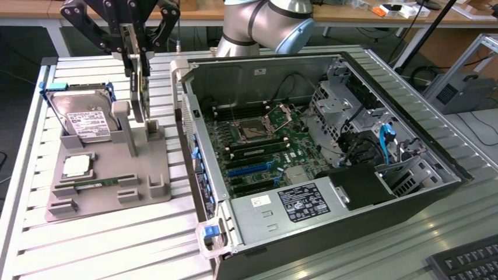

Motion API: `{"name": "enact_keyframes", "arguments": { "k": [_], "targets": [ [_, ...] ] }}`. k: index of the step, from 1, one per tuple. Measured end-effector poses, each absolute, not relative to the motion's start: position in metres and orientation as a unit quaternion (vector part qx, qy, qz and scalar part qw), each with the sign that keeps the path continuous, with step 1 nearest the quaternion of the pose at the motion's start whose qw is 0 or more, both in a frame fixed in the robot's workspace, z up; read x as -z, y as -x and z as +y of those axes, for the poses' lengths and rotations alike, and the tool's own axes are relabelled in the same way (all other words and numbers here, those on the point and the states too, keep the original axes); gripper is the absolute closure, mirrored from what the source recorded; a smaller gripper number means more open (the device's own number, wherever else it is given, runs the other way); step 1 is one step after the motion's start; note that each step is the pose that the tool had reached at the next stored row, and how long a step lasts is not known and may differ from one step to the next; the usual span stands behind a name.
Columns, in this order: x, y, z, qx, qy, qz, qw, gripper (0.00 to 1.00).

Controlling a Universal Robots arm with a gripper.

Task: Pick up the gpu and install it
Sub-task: 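Pick up the gpu and move the gpu toward the slot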

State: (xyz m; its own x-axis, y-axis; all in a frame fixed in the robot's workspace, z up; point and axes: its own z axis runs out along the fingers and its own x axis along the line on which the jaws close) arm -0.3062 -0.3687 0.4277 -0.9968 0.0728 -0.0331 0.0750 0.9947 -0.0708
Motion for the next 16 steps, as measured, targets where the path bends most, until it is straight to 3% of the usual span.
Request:
{"name": "enact_keyframes", "arguments": {
  "k": [16],
  "targets": [
    [-0.4277, 0.3032, -0.3715, 0.038, -0.037, 0.998, 0.015, 0.73]
  ]
}}
